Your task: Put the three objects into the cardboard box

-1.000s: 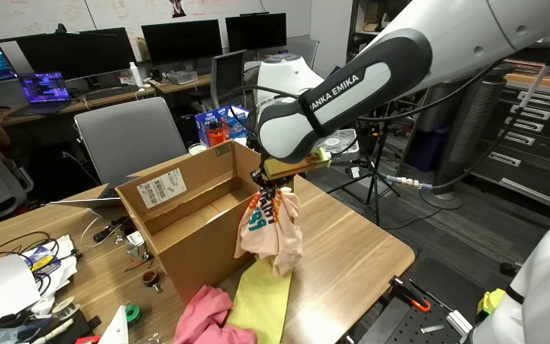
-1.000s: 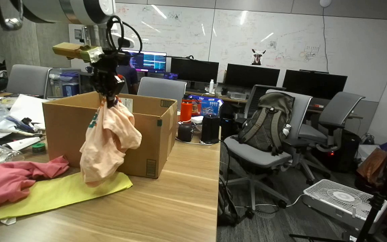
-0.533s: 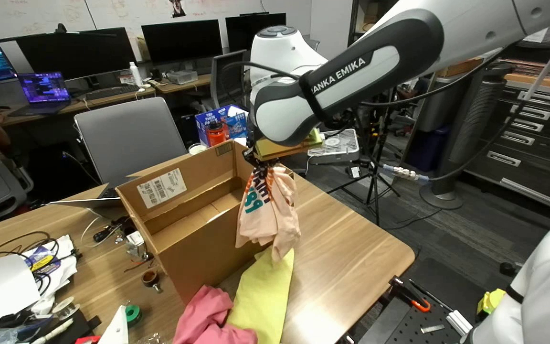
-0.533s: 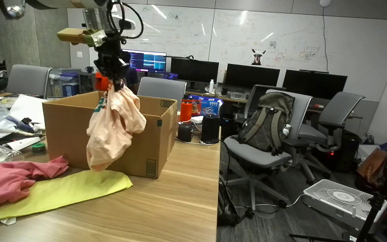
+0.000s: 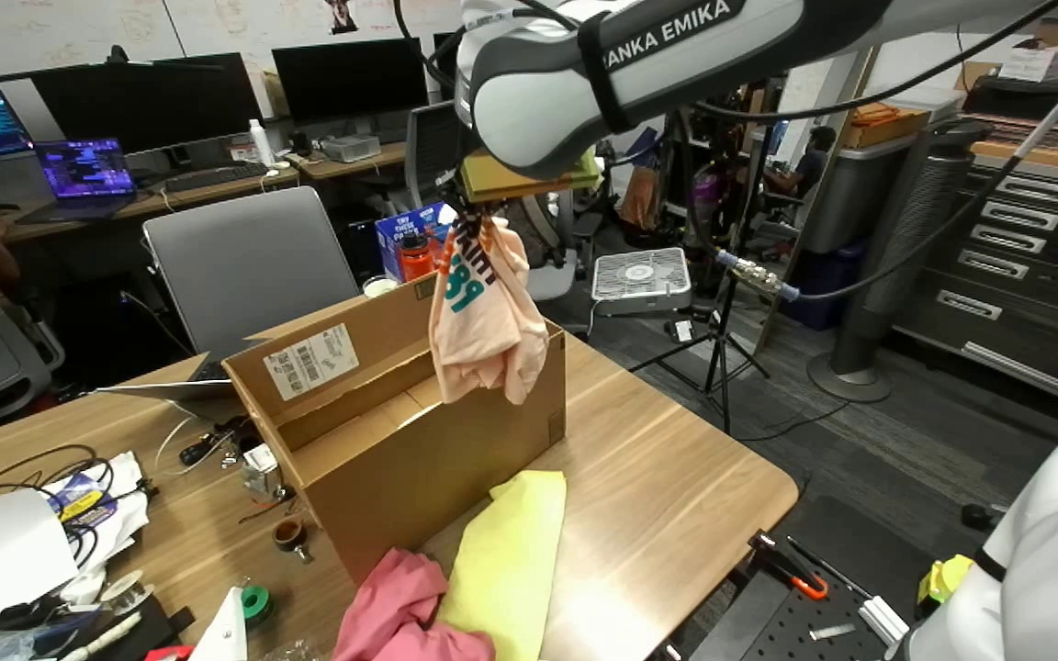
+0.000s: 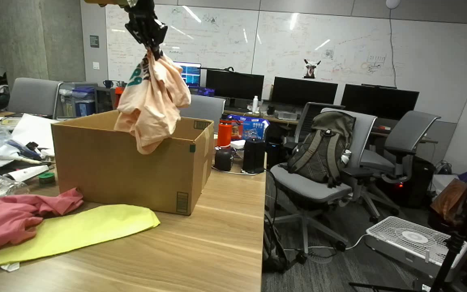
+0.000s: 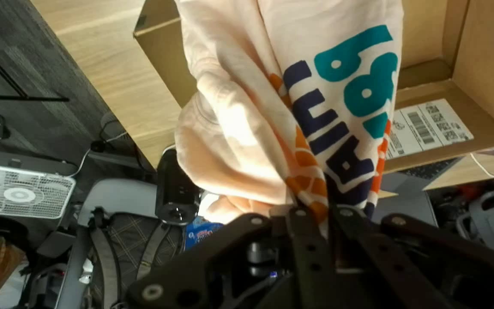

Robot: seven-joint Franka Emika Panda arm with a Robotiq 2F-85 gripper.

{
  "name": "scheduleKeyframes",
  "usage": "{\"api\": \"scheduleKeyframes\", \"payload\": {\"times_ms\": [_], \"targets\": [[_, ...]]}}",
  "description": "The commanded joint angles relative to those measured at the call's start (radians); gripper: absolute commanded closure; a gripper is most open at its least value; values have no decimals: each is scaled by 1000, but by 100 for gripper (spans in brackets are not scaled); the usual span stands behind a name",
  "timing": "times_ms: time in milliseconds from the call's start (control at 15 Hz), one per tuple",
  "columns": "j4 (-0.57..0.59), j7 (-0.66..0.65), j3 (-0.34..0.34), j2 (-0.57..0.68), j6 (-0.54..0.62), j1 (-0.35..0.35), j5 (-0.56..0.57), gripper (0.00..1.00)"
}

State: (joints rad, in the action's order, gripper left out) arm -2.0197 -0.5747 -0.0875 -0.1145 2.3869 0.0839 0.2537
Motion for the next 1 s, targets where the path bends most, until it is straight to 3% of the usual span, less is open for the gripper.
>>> {"api": "scheduleKeyframes", "payload": {"times_ms": [0, 400, 933], "targets": [[84, -28, -23, 4, -2, -21, 43, 99], [154, -14, -26, 70, -46, -18, 40, 99], [295, 3, -10, 229, -225, 22, 109, 99]]}}
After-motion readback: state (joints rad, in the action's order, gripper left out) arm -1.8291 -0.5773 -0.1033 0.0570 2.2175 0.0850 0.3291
